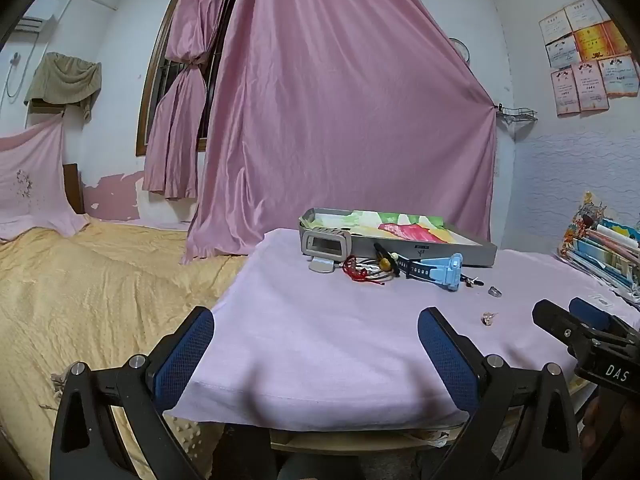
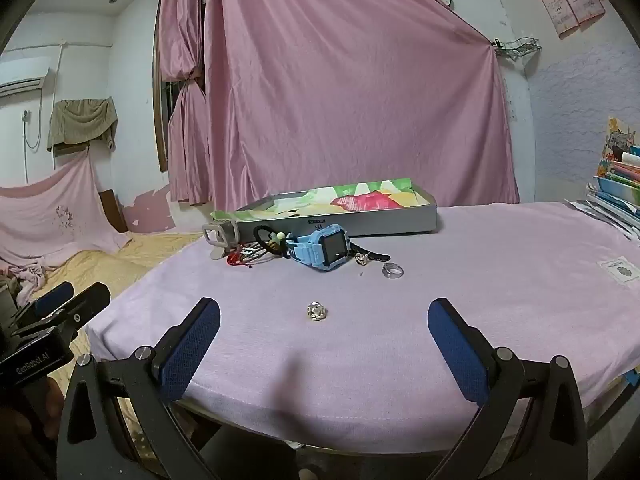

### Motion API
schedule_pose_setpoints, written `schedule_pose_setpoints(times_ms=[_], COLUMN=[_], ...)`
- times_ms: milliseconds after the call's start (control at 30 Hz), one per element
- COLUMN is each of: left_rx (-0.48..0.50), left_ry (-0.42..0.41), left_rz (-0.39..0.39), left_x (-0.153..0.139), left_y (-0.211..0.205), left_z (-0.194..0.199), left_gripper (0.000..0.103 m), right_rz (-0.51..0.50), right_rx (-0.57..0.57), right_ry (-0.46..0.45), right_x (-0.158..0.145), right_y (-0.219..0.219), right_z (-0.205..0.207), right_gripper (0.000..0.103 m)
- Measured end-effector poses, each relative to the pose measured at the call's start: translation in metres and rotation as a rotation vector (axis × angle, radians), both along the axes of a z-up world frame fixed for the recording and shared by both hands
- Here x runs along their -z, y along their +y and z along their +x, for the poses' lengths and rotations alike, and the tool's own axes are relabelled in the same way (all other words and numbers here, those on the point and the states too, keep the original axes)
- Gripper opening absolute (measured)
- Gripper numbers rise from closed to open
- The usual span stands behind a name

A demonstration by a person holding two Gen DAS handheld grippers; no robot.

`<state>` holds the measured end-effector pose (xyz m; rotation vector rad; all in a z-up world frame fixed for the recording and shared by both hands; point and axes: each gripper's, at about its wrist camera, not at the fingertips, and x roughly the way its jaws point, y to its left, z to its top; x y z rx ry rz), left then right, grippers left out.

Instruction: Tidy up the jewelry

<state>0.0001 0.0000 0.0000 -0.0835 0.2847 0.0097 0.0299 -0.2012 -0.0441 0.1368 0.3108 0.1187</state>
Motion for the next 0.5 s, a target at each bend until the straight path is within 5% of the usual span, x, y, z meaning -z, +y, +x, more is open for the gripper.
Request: schedule_pose_setpoints(times_ms=[500], left_rx=[-0.001], left_ry=[-0.001], left_rz=[-0.004], left_x=[0.0001], left_y=[0.0], left_z=[0.0002], left_gripper=[0.102], right_rz=[0.002], right_rx=[-0.001], right_ry=[0.004], right_x=[-0.0005], right_y=[0.0003], right_z=[-0.0005], right_gripper=[0.102])
